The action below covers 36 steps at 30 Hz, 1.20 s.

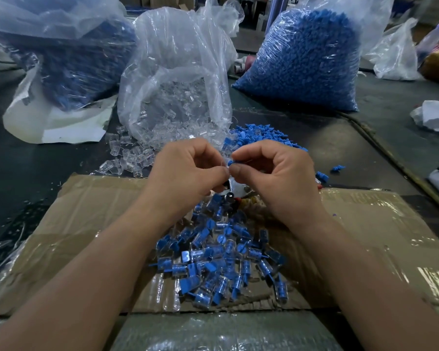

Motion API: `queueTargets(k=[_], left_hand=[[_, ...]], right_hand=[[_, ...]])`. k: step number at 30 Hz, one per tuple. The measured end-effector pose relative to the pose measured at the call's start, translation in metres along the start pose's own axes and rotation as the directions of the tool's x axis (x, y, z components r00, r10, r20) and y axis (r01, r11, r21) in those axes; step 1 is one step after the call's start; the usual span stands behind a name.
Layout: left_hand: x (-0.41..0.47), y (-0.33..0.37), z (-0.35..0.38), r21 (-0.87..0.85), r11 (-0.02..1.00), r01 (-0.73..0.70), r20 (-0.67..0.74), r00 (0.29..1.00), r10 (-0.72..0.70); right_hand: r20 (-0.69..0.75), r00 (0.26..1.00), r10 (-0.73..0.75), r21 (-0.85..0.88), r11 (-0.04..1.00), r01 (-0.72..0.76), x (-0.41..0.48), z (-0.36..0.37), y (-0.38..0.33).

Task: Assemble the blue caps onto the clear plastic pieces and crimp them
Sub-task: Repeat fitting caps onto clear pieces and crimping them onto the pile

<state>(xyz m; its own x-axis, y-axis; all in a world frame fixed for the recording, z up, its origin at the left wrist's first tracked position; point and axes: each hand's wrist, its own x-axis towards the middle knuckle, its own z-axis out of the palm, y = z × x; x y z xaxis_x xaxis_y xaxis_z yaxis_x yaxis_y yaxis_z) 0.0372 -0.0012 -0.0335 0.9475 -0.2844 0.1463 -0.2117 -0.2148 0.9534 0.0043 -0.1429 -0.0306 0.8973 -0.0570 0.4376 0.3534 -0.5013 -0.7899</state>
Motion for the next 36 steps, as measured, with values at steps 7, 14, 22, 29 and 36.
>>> queueTargets(k=[7,14,22,29,36], left_hand=[[-0.0003,0.0028,-0.0021,-0.081,0.997,-0.007,-0.014,1.0,0.006],[-0.0003,0.0046,-0.0039,-0.169,0.986,0.01,0.032,0.999,-0.005],[0.0002,0.0031,-0.0058,-0.209,0.978,0.022,0.093,0.996,-0.002],[0.0007,0.0044,-0.0064,-0.304,0.951,0.06,0.113,0.993,-0.027],[0.0029,0.0022,-0.0086,-0.313,0.944,0.108,0.168,0.984,-0.057]], right_hand=[[0.005,0.998,-0.067,0.015,0.998,0.067,-0.0012,-0.0014,0.0016],[-0.048,0.99,-0.133,0.009,0.991,0.134,-0.0006,-0.0004,0.0027],[0.008,0.998,-0.07,0.084,0.994,0.069,0.0,-0.0009,0.0043],[0.052,0.995,-0.091,0.096,0.992,0.085,-0.0004,-0.0052,0.0051],[0.006,0.976,-0.218,-0.057,0.974,0.218,0.0006,-0.0042,0.0086]])
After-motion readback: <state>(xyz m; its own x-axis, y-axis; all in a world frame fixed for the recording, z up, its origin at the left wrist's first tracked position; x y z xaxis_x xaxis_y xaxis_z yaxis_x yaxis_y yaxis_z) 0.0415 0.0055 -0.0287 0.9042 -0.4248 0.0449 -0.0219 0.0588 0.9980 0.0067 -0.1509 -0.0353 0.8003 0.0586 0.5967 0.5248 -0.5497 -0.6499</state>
